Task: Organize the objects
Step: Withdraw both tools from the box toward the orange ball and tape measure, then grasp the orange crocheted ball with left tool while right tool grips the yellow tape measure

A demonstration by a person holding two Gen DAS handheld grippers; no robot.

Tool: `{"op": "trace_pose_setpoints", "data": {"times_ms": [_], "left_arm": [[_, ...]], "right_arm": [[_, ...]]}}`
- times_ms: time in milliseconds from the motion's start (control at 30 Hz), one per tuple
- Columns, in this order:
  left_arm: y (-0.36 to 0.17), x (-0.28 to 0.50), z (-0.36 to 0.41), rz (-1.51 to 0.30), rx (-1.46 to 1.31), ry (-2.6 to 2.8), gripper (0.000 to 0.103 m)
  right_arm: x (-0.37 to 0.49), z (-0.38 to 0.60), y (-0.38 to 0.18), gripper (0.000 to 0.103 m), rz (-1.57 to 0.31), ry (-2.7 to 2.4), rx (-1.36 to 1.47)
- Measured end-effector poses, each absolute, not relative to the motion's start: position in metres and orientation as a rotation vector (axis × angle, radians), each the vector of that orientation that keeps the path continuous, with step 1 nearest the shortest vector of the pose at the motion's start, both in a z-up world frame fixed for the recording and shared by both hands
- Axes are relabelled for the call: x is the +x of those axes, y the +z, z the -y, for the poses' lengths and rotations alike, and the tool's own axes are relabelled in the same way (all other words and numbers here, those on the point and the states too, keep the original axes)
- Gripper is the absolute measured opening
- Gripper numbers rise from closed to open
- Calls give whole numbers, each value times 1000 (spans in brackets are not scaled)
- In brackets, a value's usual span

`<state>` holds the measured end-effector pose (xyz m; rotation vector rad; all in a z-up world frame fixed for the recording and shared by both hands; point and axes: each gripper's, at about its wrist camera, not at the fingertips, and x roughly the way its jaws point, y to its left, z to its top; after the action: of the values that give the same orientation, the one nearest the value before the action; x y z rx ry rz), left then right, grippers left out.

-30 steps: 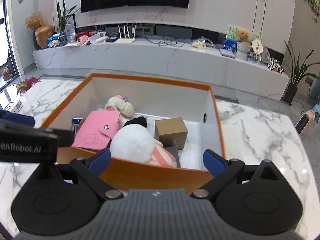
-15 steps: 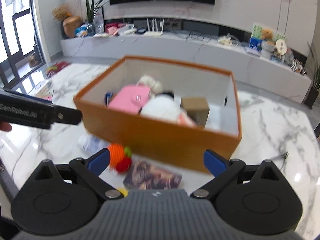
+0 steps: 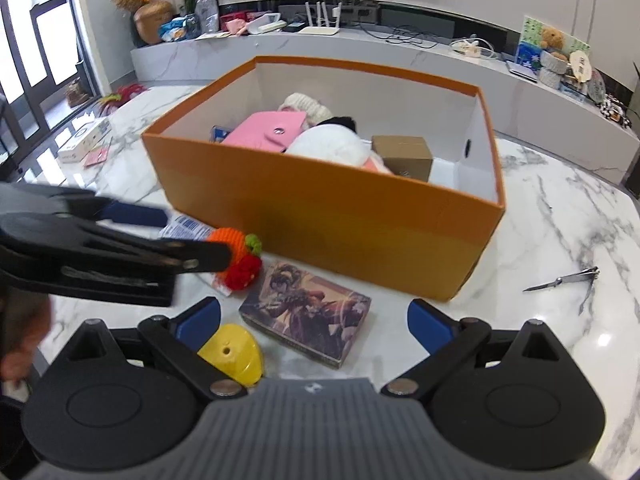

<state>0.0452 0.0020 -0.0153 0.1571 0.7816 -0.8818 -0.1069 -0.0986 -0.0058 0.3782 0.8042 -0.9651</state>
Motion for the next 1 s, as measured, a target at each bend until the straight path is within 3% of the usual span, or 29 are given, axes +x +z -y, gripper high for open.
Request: {"op": "trace_pose_setpoints", "data": {"times_ms": [667,867,933,1000], "left_arm": [[-50,55,14,-854,96,-893,91],[-50,55,14,-849,91,-896,91],[-50,54,14,-849,91,-902,89],[-50,55,15,-856,90,-909,80]], "right_arm": [[-81,81,-52,98,-824,-793,453],[-78,83,-63,88,-829,-772,461],[-75,83,-67,86,-835,-769,446],[-72,82,-70,81,-847,-763,434]]}}
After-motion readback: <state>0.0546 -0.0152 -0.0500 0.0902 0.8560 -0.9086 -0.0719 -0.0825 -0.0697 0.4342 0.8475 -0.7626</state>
